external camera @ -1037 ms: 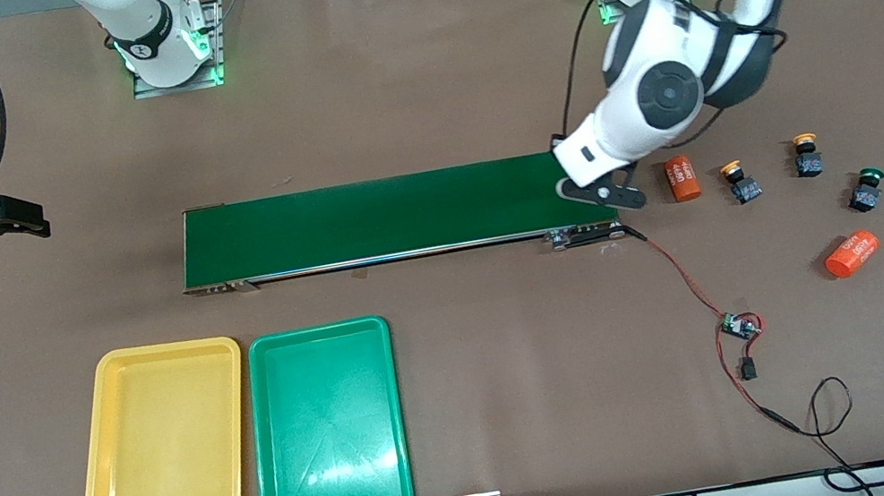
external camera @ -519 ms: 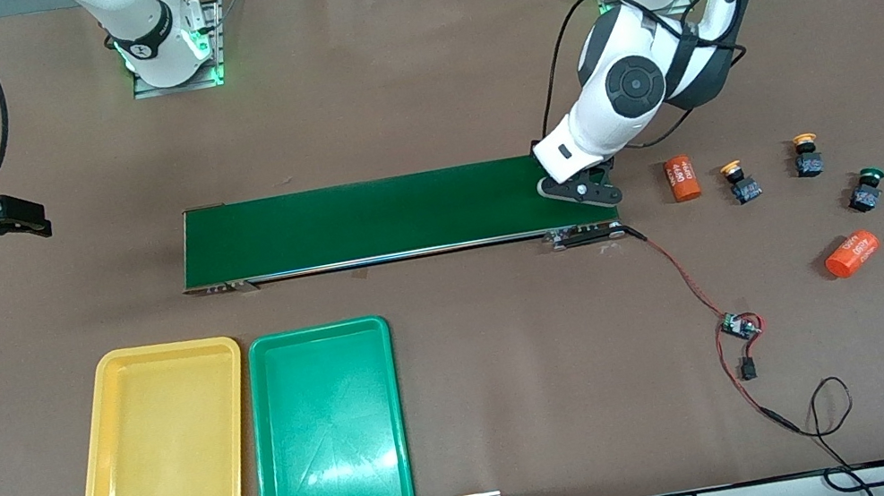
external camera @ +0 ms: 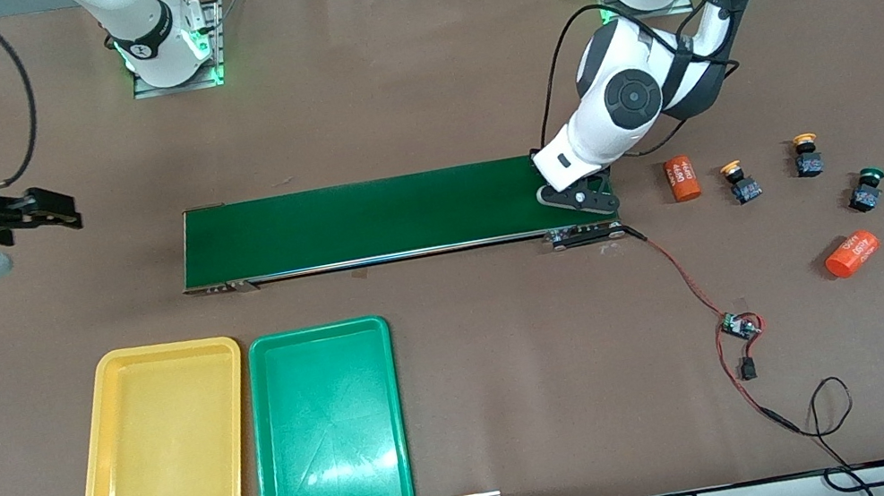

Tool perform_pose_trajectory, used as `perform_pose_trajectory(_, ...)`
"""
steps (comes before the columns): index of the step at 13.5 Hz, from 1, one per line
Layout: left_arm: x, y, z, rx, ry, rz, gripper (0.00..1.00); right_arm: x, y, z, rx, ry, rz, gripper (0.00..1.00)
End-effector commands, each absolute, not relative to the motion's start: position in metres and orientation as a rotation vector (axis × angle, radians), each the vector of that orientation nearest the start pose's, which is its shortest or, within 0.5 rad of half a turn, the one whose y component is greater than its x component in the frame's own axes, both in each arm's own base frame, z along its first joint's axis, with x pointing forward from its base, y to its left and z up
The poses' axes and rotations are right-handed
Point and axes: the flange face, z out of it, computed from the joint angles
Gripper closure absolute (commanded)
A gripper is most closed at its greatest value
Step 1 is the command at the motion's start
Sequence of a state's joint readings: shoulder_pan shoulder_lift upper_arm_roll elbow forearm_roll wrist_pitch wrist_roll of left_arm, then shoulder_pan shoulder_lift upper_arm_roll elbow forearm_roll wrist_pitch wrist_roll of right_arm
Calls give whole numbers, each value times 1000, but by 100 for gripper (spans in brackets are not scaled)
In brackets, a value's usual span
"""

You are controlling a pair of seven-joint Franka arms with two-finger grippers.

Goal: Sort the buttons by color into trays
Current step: 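Place the button on the belt while the right gripper reaches the belt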

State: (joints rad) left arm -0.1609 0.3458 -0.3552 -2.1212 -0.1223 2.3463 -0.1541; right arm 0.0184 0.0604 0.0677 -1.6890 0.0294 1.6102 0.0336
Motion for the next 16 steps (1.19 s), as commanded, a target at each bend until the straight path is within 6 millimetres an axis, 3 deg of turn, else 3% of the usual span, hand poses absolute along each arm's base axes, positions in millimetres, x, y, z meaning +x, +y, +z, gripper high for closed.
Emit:
perform_pose_trajectory(1,498,-280,246,-3259,446,252,77,558,119,537,-3111,-5,143,0)
perform_pose_trajectory(2,501,-279,247,-3260,441,244,33,556,147,535,-3112,18,127,0)
perform_pose_trajectory(3,504,-277,254,-3260,450,226,0,555,173,528,-3112,31,111,0)
perform_pose_trajectory(6,519,-268,293,-3274,426,120,0,553,218,501,-3116,-46,140,0)
perform_pose_trajectory(8,539,-239,328,-3277,340,-1,0,554,252,480,-3106,-86,105,0)
perform_pose_trajectory(10,557,-203,349,-3270,237,-31,0,553,277,468,-3099,-63,71,0)
perform_pose_trajectory(12,577,-157,361,-3259,104,-9,0,545,293,466,-3103,-47,77,0)
perform_pose_trajectory(15,587,-99,376,-3245,-60,-27,0,544,293,463,-3110,-32,93,0)
perform_pose_trajectory(16,588,-89,384,-3244,-86,-49,0,544,293,464,-3109,-34,91,0)
